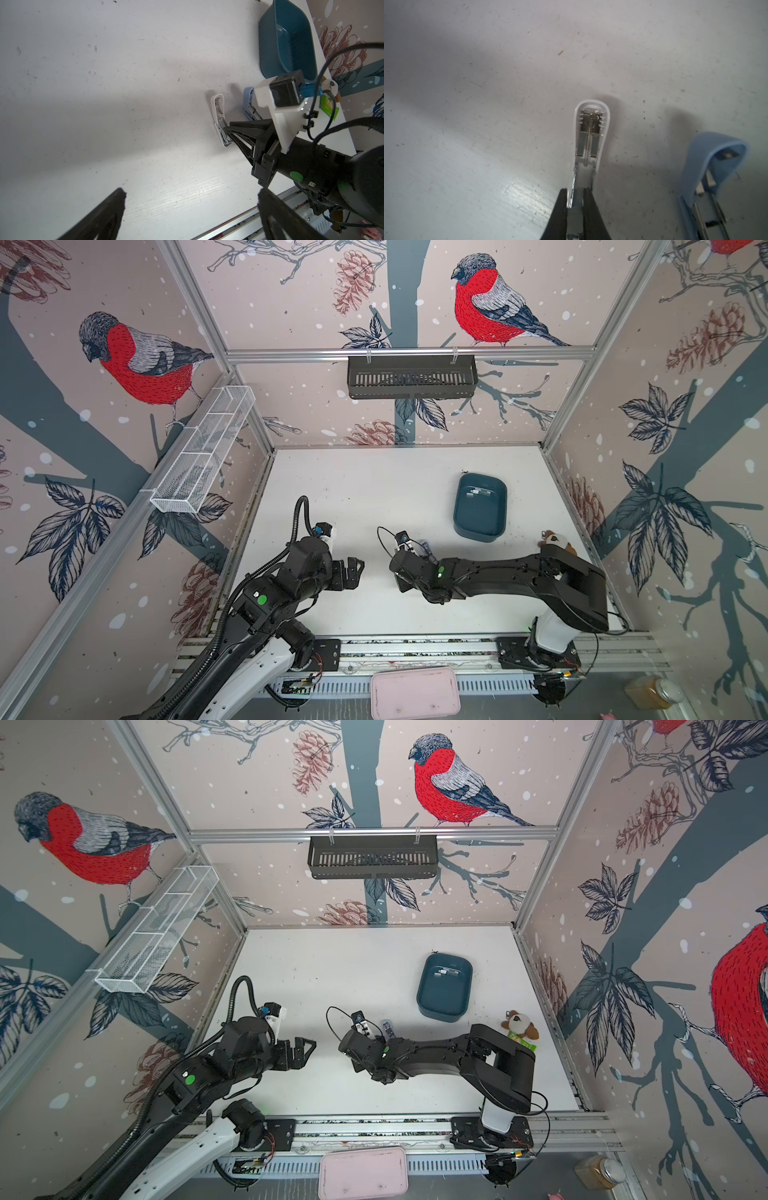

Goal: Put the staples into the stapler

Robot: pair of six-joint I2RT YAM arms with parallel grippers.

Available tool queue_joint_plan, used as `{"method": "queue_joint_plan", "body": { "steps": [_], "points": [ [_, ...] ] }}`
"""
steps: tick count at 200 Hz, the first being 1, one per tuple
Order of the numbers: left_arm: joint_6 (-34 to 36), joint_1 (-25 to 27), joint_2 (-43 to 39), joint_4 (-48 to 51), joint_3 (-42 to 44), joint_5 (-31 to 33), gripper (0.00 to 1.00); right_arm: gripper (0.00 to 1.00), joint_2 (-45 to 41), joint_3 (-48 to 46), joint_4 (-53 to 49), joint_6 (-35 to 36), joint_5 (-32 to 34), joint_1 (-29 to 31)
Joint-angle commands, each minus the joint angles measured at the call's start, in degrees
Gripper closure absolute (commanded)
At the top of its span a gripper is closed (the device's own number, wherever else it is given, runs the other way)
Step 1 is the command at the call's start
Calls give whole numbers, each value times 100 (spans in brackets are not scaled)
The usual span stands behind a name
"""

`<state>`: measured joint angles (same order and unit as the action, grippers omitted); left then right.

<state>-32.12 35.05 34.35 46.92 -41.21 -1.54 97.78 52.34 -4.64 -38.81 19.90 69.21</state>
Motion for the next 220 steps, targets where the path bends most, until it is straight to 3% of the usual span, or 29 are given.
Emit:
{"method": "queue_joint_plan", "body": {
  "steps": [1,220],
  "points": [
    [36,-7,10,-48,9,-74,1,86,20,-4,-32,13,119,14],
    [91,-51,30,-79,25,-169,1,86,113,-22,-183,13,187,36]
  ]
}}
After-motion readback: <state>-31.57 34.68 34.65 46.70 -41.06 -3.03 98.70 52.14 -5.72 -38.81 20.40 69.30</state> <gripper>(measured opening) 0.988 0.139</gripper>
